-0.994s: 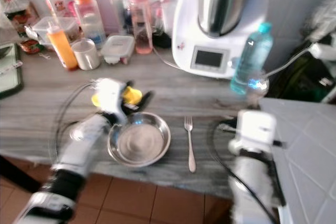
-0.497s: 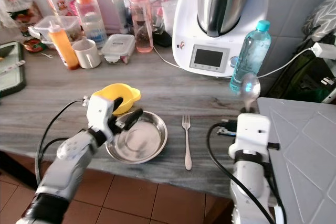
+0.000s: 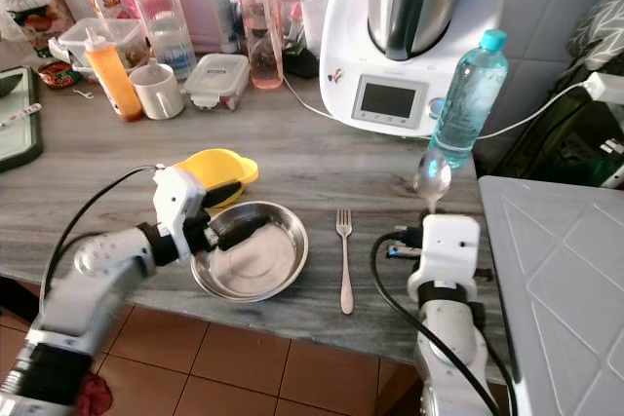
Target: Setting the table
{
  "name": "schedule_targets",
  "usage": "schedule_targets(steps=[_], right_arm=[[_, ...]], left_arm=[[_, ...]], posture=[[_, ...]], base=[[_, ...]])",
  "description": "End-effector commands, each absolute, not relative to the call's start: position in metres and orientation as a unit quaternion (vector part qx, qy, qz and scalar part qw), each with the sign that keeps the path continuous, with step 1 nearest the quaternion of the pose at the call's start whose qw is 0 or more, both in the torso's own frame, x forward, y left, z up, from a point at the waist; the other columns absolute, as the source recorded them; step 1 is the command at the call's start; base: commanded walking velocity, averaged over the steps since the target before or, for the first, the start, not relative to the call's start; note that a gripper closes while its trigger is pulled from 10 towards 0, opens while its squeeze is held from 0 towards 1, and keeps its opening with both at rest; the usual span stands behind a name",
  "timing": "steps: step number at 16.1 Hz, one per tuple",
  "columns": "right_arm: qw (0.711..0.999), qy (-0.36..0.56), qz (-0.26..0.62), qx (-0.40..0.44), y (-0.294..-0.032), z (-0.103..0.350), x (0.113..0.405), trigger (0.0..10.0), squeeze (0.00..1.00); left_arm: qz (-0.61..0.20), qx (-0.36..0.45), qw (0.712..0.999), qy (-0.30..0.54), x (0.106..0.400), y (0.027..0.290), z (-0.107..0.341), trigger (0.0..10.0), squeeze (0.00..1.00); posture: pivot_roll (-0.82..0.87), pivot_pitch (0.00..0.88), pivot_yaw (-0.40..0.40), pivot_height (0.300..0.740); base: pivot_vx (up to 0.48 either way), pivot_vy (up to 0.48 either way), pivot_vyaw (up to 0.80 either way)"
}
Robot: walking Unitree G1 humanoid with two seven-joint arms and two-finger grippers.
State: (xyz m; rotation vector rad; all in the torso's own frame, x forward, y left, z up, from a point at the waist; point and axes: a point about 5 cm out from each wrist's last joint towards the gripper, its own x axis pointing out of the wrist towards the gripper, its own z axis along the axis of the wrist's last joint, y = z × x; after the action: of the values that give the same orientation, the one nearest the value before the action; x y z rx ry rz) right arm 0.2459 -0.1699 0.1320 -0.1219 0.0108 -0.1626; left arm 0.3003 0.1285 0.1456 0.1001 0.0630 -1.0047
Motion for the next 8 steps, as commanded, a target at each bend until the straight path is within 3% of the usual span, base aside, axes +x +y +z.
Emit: schedule_targets(steps=[1,8], right_arm=[[0.996,0.021,-0.059,-0.056,-0.163,0.127,0.247,10.0,0.00],[0.998,0.047,-0.041,-0.026,-0.157,0.122,0.248,10.0,0.00]], left_arm=[[-0.538,0.062,0.839,0.050,0.291,0.121,0.142,10.0,0.00],[-0.600,0.081,0.792,0.077,0.281,0.120,0.146,10.0,0.00]], posture=[[0.06,0.097,0.025,0.740],[0.06,0.094,0.018,0.740]], base=[[0.000,0.000,0.00],[0.000,0.000,0.00]])
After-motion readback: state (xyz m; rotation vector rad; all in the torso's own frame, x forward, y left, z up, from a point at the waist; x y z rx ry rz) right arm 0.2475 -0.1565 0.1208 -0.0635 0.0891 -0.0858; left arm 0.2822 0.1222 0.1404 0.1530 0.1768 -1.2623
